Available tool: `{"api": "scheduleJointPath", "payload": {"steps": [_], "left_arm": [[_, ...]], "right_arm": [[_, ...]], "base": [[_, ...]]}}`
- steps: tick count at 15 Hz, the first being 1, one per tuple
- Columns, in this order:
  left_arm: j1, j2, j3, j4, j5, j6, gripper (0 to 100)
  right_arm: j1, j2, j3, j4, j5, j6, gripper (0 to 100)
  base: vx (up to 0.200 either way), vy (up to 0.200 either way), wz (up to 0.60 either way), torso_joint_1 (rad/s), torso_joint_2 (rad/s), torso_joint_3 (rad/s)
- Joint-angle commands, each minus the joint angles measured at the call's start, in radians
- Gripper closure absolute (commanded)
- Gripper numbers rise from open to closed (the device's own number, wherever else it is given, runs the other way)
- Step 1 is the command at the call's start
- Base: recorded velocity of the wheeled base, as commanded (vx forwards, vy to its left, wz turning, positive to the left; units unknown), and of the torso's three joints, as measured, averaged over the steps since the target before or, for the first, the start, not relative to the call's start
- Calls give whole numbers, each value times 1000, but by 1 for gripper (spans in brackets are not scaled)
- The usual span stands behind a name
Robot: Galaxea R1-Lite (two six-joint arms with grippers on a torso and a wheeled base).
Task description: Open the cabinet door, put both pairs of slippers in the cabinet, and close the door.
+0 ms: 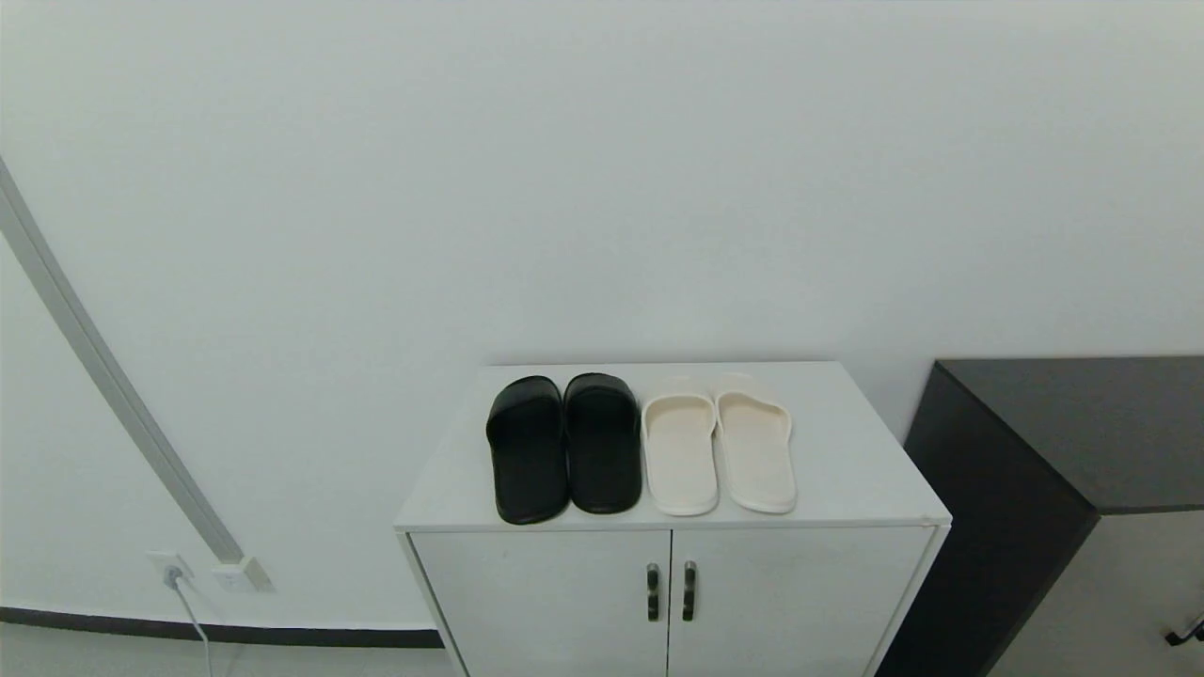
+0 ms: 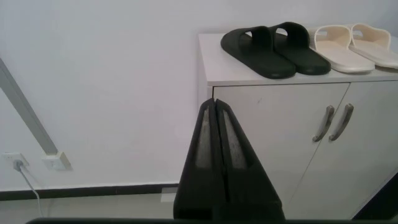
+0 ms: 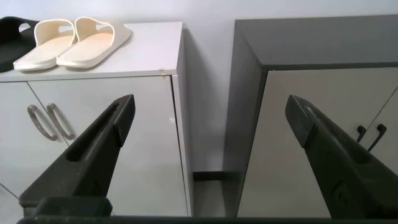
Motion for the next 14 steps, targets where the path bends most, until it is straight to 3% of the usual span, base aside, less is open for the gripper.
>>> {"api": "scheduleJointPath", "payload": {"steps": [1,6,8,10,14], "left_arm": [[0,0,0,0,0,1,100],[0,0,0,-1,1,-2,100],[0,1,0,-1,1,-2,100],[0,1,0,-1,4,-6,100],[0,0,0,-1,3,-1,100]], "right_arm": [[0,2,0,-2,0,0,0],[0,3,-11,-8,-2,3,0],[25,120,-222,49,1,107,0],[29,140,-207,146,32,30,0],[29,302,-216,139,129,3,0]], "base": [[0,0,0,0,0,0],[0,0,0,0,0,0],[0,0,0,0,0,0],[0,0,0,0,0,0],[0,0,0,0,0,0]]}}
